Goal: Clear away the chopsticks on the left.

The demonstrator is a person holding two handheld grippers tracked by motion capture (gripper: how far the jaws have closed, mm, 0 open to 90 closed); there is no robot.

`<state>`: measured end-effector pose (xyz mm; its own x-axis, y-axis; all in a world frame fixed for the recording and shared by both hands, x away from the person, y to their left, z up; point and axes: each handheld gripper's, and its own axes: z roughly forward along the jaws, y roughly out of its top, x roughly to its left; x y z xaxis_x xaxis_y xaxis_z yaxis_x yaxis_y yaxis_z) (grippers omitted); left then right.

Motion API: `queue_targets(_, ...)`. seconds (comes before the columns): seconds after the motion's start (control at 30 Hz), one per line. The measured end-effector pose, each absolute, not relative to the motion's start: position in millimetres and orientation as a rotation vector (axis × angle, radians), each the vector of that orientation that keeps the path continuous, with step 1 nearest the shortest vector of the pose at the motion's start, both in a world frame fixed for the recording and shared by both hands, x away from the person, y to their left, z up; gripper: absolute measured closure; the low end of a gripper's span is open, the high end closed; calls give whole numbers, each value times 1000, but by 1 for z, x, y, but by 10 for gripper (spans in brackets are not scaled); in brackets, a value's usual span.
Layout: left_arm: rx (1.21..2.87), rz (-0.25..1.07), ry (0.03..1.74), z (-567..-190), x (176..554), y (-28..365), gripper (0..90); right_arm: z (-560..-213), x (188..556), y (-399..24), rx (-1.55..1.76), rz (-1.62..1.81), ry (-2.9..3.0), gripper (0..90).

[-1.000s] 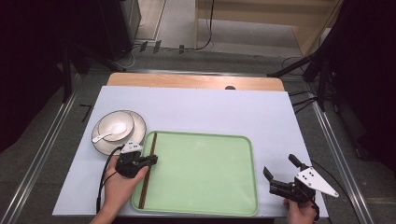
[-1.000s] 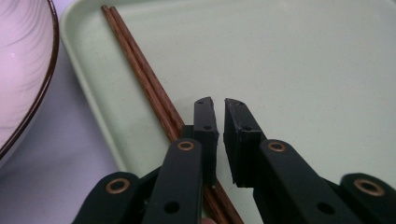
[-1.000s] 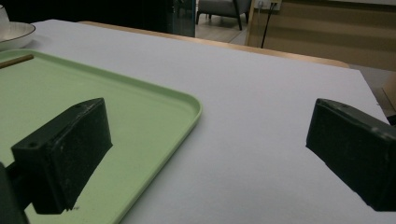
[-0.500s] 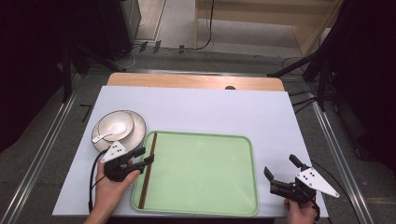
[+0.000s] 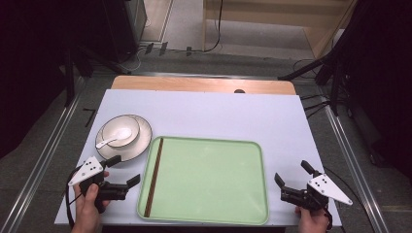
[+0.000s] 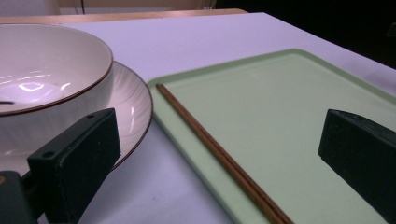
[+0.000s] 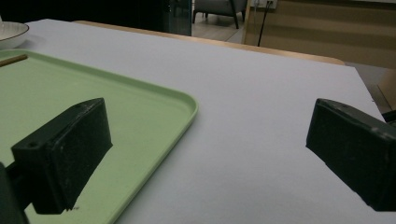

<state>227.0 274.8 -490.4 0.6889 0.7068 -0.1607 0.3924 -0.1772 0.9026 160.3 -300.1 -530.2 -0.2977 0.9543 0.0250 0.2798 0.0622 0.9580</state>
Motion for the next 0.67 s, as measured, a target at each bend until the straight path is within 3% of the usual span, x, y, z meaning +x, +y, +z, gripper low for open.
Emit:
queue_targets(0.4,1765,418,948,-498,216,323,0,-530,160,-302,1255,1249,1654,1)
queue_targets(0.67,1774,417,956,-499,219,324,0,-530,159,-302,1253,1235,1657,1)
